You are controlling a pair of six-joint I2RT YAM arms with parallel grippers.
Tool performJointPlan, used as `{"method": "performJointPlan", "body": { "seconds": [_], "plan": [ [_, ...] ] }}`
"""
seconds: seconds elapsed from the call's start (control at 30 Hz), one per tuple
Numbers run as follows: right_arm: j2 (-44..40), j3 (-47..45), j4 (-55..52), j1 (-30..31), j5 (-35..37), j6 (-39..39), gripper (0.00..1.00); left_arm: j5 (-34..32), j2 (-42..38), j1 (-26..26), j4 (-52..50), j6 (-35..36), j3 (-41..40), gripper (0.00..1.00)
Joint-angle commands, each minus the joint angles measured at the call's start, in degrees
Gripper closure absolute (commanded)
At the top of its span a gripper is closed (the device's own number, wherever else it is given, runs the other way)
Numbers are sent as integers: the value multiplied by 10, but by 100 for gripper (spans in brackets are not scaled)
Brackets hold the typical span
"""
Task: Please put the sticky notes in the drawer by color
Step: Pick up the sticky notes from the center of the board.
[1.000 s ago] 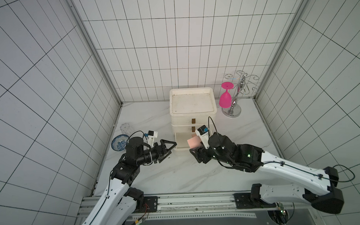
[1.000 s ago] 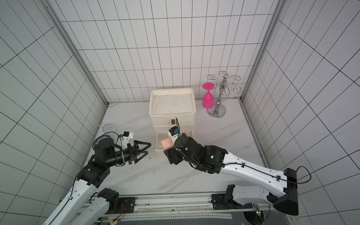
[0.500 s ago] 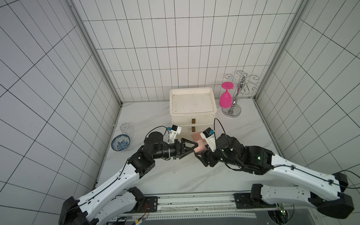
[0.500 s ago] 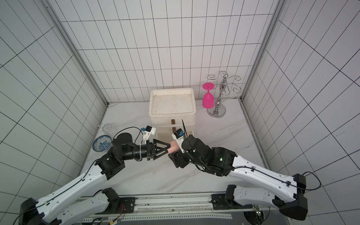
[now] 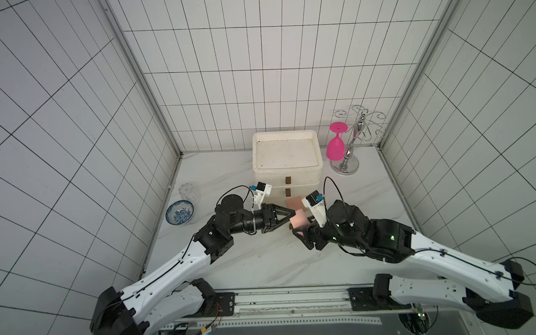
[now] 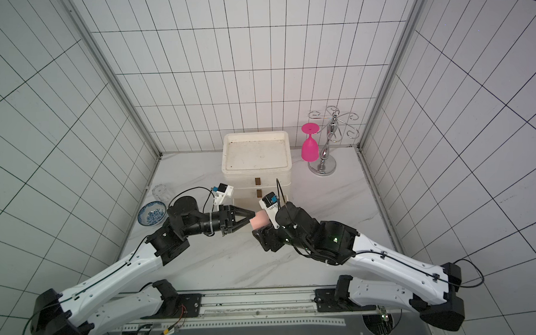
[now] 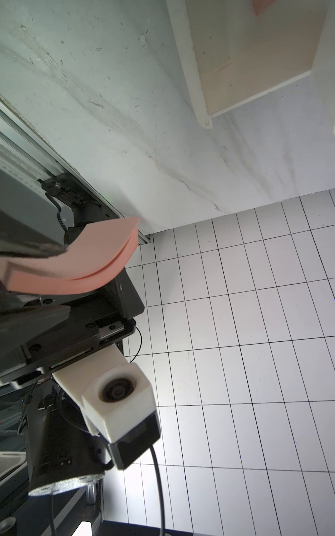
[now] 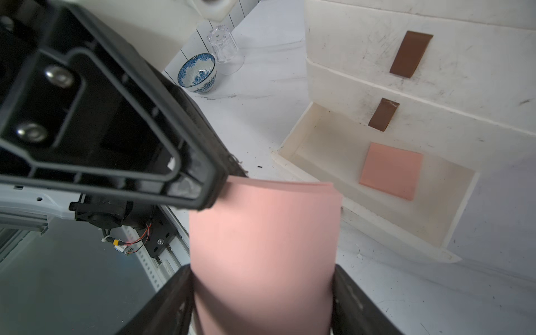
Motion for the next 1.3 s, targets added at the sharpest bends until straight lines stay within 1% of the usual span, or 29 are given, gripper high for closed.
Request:
{"method": "performJointPlan", "body": {
  "seconds": [0.0,0.03,0.1,0.13,0.2,0.27,0.33,0.4,0.43,0.47,0.53,0.57,0.63,0.7,0.77,0.83,0.9,1.0,1.07,1.1,1.27],
  "plan": [
    [9,-10,5,-5,1,11,28,12,-2,-3,42,-8,-7,86],
    [9,-8,4,-6,2,13,28,12,-4,-3,42,-7,-9,90],
    [7,-8,5,-8,5,16,28,9,-11,-3,40,-6,-15,92],
    [5,-8,5,-10,5,18,26,5,-16,-1,34,-4,-17,93],
    [-1,-13,4,-21,6,23,22,-2,-27,12,22,0,-25,99],
    [-14,-22,1,-46,-8,33,16,2,-37,38,25,1,-36,100],
    [-39,-32,-1,-78,-35,45,14,21,-47,82,25,4,-43,100],
    [-76,-47,0,-114,-69,61,14,57,-54,145,23,12,-46,100],
    [-90,-54,0,-136,-92,70,12,77,-53,170,24,13,-45,100],
    [-102,-61,0,-166,-130,80,10,100,-50,196,30,11,-44,100],
    [-101,-67,0,-228,-229,95,10,139,-37,223,52,1,-36,100],
    [-94,-72,8,-256,-280,109,10,160,-26,226,62,-1,-29,100],
    [-79,-89,50,-290,-370,148,11,199,-2,225,67,0,-8,100],
    [-67,-116,133,-307,-448,205,14,218,16,215,87,-7,2,100],
    [-57,-141,241,-315,-504,271,18,228,24,199,105,-15,11,100],
    [-48,-145,297,-317,-528,306,22,234,24,180,104,-6,24,100],
    [-36,-139,310,-318,-543,311,25,235,24,159,84,15,39,100],
    [-27,-135,335,-320,-557,321,29,226,31,129,-4,92,68,100],
    [-24,-146,384,-320,-576,351,32,223,38,125,-13,98,69,100],
    [-22,-154,406,-320,-583,366,36,223,41,126,-7,92,68,100],
    [-37,-157,398,-320,-613,367,48,223,55,126,2,89,73,100]
  ]
}}
